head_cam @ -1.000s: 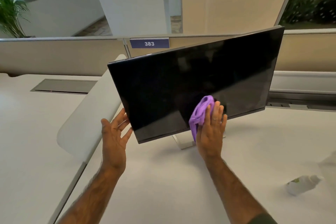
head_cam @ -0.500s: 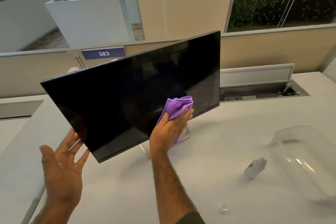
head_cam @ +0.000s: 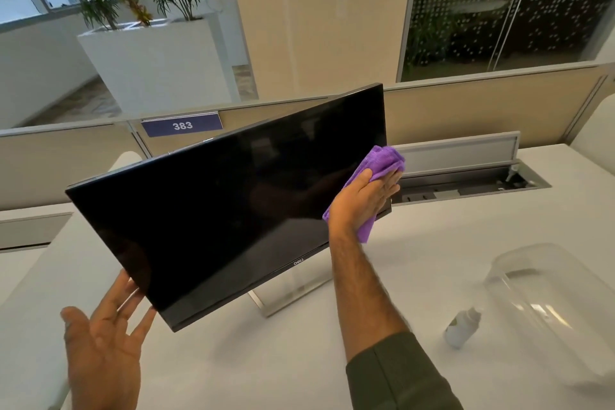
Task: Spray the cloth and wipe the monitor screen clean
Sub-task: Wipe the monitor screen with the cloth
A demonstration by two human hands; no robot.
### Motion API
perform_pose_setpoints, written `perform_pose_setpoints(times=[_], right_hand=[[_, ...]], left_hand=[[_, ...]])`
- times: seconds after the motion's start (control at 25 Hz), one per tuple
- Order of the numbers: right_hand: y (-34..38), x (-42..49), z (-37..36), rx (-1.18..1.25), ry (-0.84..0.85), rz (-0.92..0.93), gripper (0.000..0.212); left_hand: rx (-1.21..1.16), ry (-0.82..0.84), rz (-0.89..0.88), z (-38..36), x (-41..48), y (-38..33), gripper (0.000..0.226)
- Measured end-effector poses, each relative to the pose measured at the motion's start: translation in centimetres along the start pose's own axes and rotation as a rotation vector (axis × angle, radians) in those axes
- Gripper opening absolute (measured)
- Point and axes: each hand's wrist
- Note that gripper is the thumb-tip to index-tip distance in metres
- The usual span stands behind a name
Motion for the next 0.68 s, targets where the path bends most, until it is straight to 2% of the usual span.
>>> perform_pose_setpoints(times=[0.2, 0.28, 0.36, 0.44, 0.52, 0.68], right_hand=[[6.4, -1.2, -1.4, -0.007, 0.097, 0.206, 0.062], [8.1, -4.2, -2.0, -0.047, 0.166, 0.394, 0.062], [8.3, -7.5, -2.3, -0.138, 0.253, 0.628, 0.063], [7.8, -8.3, -2.3, -0.238, 0.305, 0.779, 0.064], [7.5, -6.4, -2.2, -0.256, 0.272, 0.764, 0.064], [5.2, -1.4, -1.1, -0.137, 0.156, 0.396, 0.064]], left_hand=[[-0.022, -0.069, 0.043, -0.1, 0.5, 0.1, 0.145], [-0.041, -0.083, 0.050, 0.0, 0.7, 0.4, 0.130], [-0.076, -0.126, 0.088, 0.6, 1.5, 1.0, 0.102], [-0.068, -0.158, 0.133, 1.3, 2.3, 1.5, 0.089], [-0.053, -0.171, 0.164, 1.5, 2.7, 1.6, 0.087], [-0.042, -0.194, 0.160, 1.2, 2.7, 1.9, 0.086]])
Point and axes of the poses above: each hand's wrist, its own x-axis towards the middle knuckle, its own z-axis out of the back of the hand, y = z × x, and after that the axes turned 2 degrees about -z, right-handed
